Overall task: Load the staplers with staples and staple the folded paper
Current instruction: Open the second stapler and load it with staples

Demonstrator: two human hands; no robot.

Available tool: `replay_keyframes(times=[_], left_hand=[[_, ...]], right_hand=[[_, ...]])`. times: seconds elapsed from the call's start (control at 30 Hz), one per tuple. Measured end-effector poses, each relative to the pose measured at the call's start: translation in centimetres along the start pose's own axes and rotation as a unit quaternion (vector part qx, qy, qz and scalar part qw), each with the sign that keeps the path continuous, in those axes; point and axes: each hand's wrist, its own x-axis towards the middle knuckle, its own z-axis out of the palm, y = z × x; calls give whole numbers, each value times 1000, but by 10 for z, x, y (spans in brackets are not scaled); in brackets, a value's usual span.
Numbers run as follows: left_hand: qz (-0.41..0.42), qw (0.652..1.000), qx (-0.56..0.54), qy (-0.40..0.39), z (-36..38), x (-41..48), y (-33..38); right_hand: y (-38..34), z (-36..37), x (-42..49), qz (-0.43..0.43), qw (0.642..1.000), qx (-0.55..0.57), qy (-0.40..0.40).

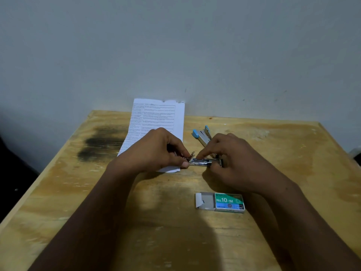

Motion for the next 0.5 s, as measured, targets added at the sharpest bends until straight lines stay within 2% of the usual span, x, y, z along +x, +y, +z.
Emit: replay_keyframes(times=[0.1, 0.23, 0.33, 0.5], left_hand=[[4, 1000, -2, 7, 1, 1, 0], [6, 1000, 2, 6, 2, 1, 1], [10, 1000, 3, 5, 2, 1, 1], [11, 1000, -2, 7, 2, 0, 1]], right_hand=[[-1, 7, 2, -9, 1000, 0, -6], [-3, 10, 2, -18, 996, 57, 59], [-9, 13, 4, -45, 994, 62, 74], [-8, 15, 8, -16, 995, 51, 82]])
